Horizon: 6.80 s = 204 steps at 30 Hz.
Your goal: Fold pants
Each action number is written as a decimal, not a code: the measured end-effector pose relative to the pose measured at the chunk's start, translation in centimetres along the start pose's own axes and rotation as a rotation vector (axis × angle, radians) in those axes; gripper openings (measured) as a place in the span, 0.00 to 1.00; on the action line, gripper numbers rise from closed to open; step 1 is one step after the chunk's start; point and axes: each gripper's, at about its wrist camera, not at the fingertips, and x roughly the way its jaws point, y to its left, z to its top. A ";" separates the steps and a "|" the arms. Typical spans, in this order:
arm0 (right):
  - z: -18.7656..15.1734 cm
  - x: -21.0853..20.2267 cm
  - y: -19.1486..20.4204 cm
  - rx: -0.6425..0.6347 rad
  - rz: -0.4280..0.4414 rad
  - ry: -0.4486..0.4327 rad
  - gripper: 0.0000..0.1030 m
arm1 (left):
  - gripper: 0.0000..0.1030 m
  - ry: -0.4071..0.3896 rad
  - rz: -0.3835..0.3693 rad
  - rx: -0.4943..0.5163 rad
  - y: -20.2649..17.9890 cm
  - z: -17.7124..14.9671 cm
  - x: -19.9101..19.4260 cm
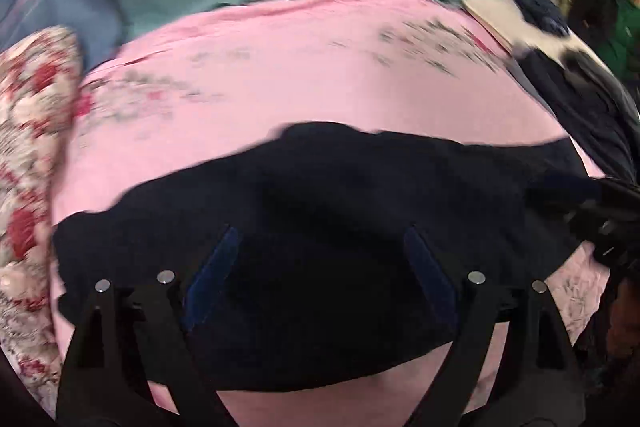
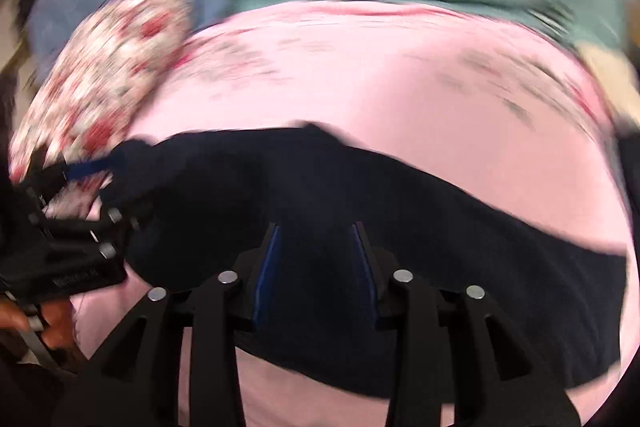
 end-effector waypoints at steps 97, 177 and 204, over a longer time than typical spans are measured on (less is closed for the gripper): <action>-4.0 8.6 -8.2 0.015 0.017 0.223 0.30 | 0.98 0.058 0.372 0.050 8.9 -2.9 2.5; 2.6 -10.7 -10.9 0.227 0.031 -0.360 0.15 | 0.98 0.110 0.377 -0.134 13.0 -5.2 -0.5; 1.5 -1.3 -6.8 0.148 0.081 0.017 0.50 | 0.88 0.009 0.005 -0.017 6.5 -6.7 -0.5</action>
